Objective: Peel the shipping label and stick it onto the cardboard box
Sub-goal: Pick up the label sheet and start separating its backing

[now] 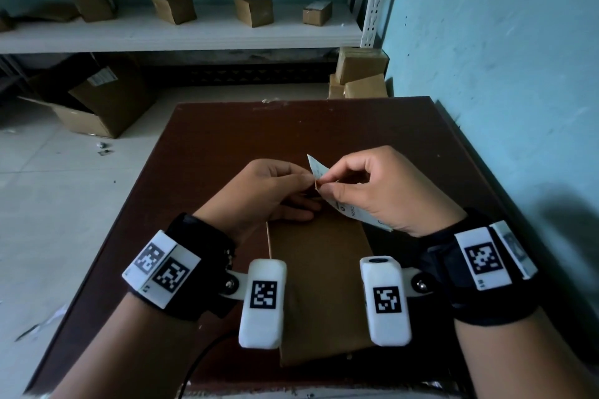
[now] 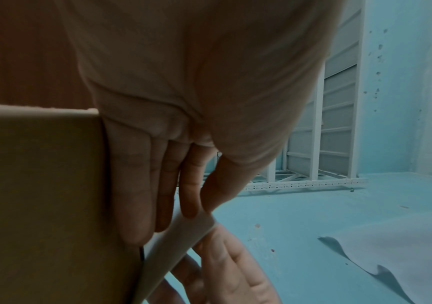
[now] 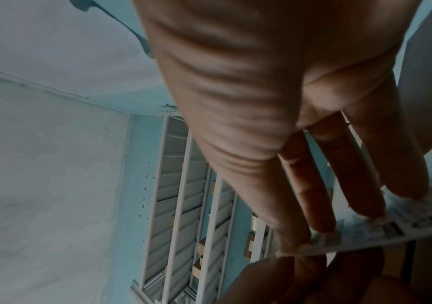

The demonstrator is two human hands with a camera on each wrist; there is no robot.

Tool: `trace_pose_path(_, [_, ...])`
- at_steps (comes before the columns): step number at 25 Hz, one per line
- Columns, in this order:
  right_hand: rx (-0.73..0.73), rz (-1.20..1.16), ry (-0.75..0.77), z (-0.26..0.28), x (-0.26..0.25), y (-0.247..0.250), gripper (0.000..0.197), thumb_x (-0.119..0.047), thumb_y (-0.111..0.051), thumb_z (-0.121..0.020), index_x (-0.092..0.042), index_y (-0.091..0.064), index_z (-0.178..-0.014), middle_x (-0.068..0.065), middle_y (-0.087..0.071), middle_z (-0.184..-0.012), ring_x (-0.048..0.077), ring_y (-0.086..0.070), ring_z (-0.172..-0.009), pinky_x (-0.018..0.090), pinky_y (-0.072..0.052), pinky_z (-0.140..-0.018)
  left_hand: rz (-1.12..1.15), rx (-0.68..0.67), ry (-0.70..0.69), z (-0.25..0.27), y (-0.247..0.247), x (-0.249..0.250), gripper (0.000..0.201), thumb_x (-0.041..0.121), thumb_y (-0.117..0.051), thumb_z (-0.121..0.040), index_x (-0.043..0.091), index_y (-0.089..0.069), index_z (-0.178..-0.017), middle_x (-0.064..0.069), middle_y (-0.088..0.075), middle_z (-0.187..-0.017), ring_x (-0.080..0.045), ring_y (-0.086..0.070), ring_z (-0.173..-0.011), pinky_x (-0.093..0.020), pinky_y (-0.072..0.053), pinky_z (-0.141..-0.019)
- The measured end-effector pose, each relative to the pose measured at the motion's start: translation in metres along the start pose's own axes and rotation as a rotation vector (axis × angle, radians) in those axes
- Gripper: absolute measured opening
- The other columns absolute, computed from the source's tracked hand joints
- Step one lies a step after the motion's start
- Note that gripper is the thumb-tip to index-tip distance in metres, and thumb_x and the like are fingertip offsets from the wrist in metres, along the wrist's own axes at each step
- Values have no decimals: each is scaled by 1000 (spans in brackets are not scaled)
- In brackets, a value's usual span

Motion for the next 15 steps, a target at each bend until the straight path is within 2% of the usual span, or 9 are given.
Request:
trace_pose_path(6, [25, -10, 5, -1, 3, -1, 18, -38, -83, -74, -27, -75, -85, -13, -74, -86, 7, -70, -81, 43, -57, -81, 14, -49, -4, 1, 2, 1, 19, 10, -62, -91, 3, -69, -107, -17, -76, -94, -23, -74, -86, -30, -62, -76])
trace_pose_path(12, [26, 4, 1, -2, 7, 1, 16, -35, -83, -73, -29, -74, -85, -12, -74, -89, 6, -69, -85, 45, -56, -85, 22, -66, -16, 0, 1, 0, 32, 9, -70, -74, 7, -70, -106, -15, -76, -90, -18, -74, -77, -27, -62, -69])
trace_pose_path(15, [22, 1, 5, -2, 7, 0, 20, -43, -80, -70, -31, -73, -85, -9, -75, -88, 14, -71, -82, 47, -57, -82, 41, -68, -6, -2, 3, -2, 26, -1, -66, -82, 7, -70, -106, -14, -76, -89, -18, -74, -76, -26, -62, -66])
Point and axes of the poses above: each hand's wrist, its own z-axis away from the middle knuckle, its own y-axis out of the back of the hand, x = y × z, the point moved 4 cm from there along -z, towards the middle knuckle
